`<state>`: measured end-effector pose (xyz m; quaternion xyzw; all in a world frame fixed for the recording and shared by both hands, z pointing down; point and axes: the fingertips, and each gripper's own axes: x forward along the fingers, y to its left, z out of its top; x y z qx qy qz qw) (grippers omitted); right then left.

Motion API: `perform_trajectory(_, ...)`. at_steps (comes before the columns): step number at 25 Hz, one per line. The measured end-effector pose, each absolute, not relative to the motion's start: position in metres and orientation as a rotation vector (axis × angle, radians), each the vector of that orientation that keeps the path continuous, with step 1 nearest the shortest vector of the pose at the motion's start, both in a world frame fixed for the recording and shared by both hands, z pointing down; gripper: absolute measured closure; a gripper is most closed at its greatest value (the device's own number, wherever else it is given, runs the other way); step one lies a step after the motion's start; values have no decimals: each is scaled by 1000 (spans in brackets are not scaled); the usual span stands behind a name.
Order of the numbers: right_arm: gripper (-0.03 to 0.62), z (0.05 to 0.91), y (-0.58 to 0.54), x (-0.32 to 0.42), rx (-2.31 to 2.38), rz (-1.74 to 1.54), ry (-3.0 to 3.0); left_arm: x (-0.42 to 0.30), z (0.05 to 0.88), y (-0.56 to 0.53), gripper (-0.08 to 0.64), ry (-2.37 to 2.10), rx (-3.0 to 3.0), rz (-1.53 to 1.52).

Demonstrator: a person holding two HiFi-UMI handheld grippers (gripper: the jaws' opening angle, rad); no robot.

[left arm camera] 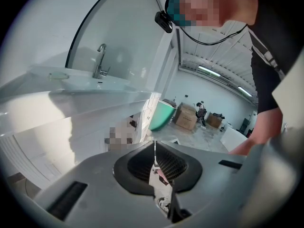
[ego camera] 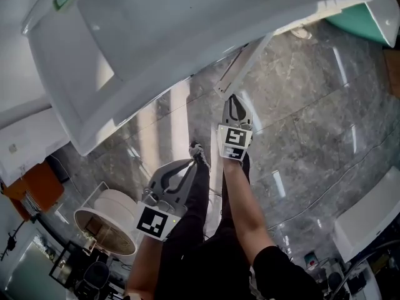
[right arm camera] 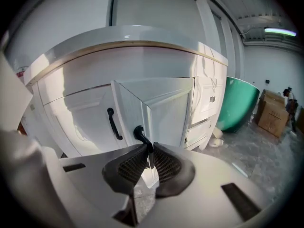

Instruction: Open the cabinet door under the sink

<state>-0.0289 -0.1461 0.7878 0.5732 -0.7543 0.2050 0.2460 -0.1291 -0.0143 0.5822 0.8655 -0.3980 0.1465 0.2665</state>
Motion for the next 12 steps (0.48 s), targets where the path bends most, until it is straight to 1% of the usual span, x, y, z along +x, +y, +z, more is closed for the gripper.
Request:
perform_trajectory(6, 495, 788, -139, -15, 1439, 534, -2154, -99, 586, -15, 543, -1054, 2324, 400)
perform_trajectory(12, 500, 787, -132, 6, 1549, 608, -2105, -87, 585, -22, 543, -1104, 2296, 400)
